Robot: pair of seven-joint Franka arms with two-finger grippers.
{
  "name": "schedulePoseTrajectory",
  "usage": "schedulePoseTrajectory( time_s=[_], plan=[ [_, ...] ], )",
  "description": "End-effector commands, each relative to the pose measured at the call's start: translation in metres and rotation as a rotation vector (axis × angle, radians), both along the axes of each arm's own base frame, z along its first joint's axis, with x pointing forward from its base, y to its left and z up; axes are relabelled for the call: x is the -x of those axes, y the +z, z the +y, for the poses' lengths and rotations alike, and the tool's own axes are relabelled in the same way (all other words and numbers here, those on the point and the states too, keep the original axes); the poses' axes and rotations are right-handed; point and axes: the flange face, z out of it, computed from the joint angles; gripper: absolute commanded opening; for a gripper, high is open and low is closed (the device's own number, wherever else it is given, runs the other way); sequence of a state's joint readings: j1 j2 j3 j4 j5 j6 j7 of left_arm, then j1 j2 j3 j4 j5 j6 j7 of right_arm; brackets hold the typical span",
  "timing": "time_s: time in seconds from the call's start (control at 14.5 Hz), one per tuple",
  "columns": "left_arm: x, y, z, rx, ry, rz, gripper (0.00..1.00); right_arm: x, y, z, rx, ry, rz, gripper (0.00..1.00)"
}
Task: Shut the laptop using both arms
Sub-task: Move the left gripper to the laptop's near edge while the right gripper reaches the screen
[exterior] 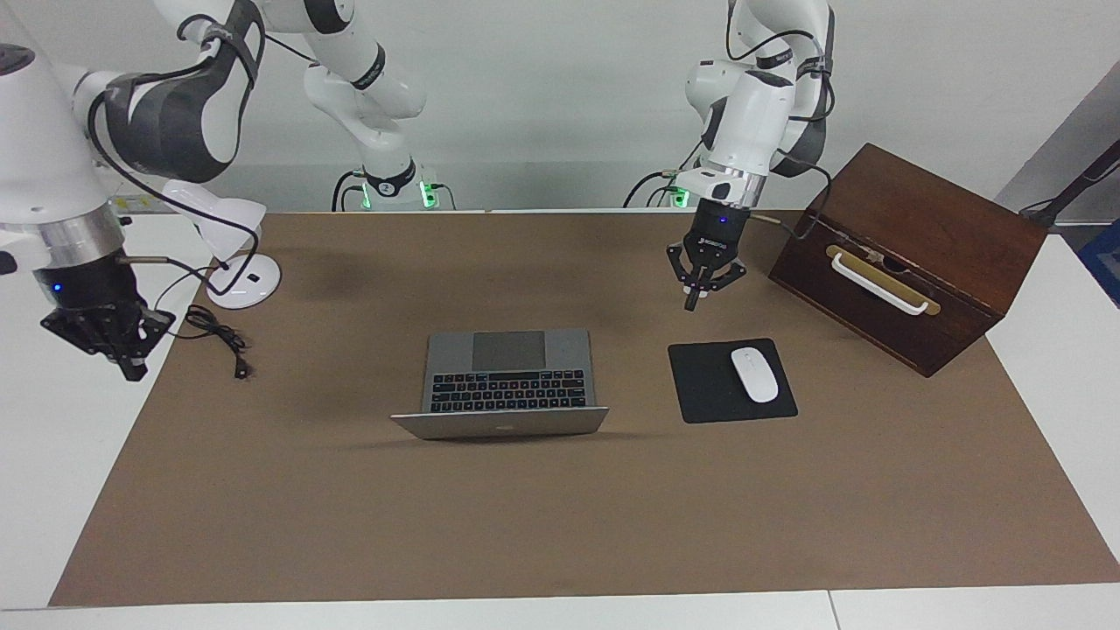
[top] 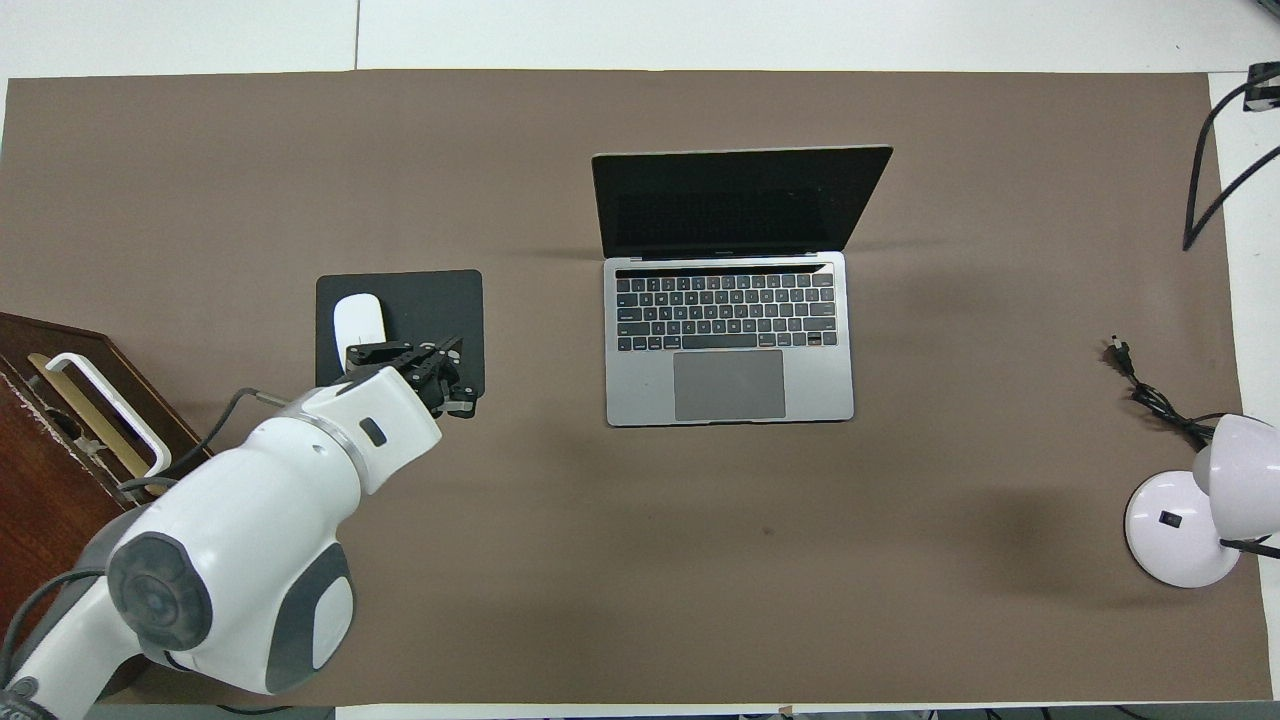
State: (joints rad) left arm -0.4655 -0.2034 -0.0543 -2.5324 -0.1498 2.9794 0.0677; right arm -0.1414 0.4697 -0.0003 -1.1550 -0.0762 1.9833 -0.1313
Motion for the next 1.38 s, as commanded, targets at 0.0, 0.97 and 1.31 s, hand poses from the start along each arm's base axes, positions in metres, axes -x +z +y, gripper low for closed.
schedulePoseTrajectory(
  time_s=[0.0,0.97,1.31],
  plan=[
    [0.012,-0.021,-0.022,0.011,-0.049,-0.03,0.0,-0.035,-0.004,0.047,0.033,0.089,-0.04,0.0],
    [0.028,-0.103,-0.083,0.038,-0.153,-0.152,0.0,-0.037,-0.079,0.319,-0.126,-0.233,-0.173,0.0],
    [0.025,-0.124,-0.094,0.032,-0.166,-0.147,0.0,-0.031,-0.08,0.348,-0.349,-0.472,-0.164,0.0]
  ],
)
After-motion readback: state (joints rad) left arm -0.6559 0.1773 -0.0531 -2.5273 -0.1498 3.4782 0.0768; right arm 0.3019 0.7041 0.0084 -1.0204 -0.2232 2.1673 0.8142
